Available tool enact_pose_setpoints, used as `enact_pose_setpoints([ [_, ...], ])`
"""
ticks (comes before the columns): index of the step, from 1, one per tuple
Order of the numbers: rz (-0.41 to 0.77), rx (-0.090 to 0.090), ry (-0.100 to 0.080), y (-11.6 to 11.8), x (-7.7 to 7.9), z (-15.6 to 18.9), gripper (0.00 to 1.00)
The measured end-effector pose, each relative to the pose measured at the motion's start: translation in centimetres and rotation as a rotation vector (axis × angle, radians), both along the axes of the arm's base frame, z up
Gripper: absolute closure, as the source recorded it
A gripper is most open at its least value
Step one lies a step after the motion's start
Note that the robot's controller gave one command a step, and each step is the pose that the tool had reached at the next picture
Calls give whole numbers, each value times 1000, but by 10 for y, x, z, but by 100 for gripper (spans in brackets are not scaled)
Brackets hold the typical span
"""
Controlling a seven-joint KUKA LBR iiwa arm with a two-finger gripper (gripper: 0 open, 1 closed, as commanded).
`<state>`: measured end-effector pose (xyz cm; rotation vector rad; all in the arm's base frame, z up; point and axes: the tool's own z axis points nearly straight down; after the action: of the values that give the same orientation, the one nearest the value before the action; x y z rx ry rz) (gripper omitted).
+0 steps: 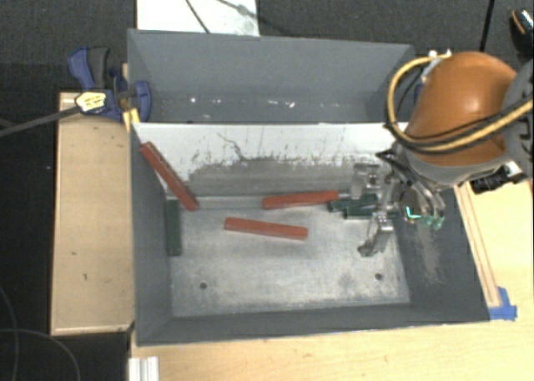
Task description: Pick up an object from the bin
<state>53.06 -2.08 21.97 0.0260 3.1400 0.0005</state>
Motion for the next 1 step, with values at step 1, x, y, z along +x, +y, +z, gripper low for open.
enact_pose_setpoints([
  [1,22,2,7,47,18,-129,0],
])
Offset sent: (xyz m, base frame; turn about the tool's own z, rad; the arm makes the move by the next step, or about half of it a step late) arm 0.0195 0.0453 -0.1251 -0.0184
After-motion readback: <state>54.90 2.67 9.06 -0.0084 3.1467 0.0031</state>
